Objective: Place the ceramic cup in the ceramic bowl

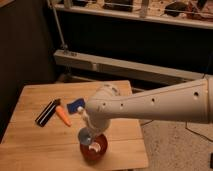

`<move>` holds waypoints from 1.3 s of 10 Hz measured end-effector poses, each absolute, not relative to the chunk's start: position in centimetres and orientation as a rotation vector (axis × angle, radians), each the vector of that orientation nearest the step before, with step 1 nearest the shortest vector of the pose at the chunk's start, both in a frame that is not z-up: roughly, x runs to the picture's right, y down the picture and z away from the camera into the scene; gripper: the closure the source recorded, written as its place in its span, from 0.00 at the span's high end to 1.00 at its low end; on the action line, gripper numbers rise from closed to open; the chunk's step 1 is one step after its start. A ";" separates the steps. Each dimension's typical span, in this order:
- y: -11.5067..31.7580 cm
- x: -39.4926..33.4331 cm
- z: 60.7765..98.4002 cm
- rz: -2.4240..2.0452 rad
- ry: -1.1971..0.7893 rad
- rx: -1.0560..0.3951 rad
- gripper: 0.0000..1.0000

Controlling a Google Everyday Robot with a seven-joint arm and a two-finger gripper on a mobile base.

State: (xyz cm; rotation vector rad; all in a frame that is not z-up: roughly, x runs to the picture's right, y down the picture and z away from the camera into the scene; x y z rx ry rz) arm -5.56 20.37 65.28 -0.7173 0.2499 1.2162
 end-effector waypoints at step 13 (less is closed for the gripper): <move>24.4 -6.2 69.8 1.167 0.439 -0.709 0.14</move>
